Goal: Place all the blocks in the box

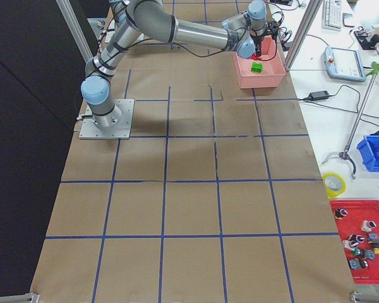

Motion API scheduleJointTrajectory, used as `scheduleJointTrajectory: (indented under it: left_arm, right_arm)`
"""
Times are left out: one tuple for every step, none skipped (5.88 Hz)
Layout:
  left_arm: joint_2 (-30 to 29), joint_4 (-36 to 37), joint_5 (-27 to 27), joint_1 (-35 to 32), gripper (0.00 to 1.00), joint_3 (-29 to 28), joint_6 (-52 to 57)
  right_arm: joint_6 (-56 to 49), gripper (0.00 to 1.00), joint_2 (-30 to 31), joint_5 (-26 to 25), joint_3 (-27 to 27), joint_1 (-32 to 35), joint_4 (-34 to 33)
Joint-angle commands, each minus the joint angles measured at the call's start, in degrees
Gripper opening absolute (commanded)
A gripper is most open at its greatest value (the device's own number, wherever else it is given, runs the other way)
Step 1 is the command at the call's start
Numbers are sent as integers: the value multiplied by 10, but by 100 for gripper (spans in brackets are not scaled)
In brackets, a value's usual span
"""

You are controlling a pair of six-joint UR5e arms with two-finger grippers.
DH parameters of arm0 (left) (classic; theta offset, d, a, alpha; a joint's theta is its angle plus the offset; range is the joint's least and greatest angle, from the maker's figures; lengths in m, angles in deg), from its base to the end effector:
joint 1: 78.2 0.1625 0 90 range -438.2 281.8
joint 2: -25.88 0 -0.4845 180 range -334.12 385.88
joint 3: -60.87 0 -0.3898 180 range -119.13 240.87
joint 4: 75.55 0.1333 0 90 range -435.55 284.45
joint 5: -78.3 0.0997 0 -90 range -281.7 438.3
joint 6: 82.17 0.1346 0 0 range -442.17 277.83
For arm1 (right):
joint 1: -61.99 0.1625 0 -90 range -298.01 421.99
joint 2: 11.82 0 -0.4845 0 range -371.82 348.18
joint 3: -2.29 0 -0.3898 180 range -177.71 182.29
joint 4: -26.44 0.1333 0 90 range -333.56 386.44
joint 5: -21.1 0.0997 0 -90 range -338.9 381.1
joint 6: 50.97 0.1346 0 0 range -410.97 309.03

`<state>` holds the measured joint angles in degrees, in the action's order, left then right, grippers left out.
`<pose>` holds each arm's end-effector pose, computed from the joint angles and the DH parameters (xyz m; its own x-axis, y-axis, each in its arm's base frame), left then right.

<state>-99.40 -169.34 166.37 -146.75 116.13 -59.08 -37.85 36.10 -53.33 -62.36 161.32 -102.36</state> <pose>0.1492 -0.7567 0.4127 -0.9978 0.0256 0.0605 0.0290 0.9980 0.0563 0.3032 -0.8005 0.3272 -0.9439 -0.0414 -0.3275 0.0657 0.9486 -0.3095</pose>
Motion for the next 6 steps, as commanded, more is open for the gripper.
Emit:
scheduleJointTrajectory:
  left_arm:
    - [1, -3, -61, -53, 7, -2, -170]
    - [1, 11, -58, -99, 7, -2, -234]
    - [-8, 54, -55, -154, 7, -1, -314]
    - [-20, 96, -54, -209, 7, 0, -381]
    - [-53, 161, -54, -255, 7, -1, -452]
    - [-82, 206, -53, -294, 7, -2, -489]
  right_arm:
    - [-44, 99, 23, -3, -10, -29, 13]
    - [-122, 100, 43, -5, -11, -59, 61]
    - [-216, 100, 69, -7, -11, -93, 142]
    - [-286, 100, 100, -31, -16, -119, 219]
    - [-291, 100, 132, -81, -19, -122, 313]
    - [-289, 100, 172, -102, -29, -121, 407]
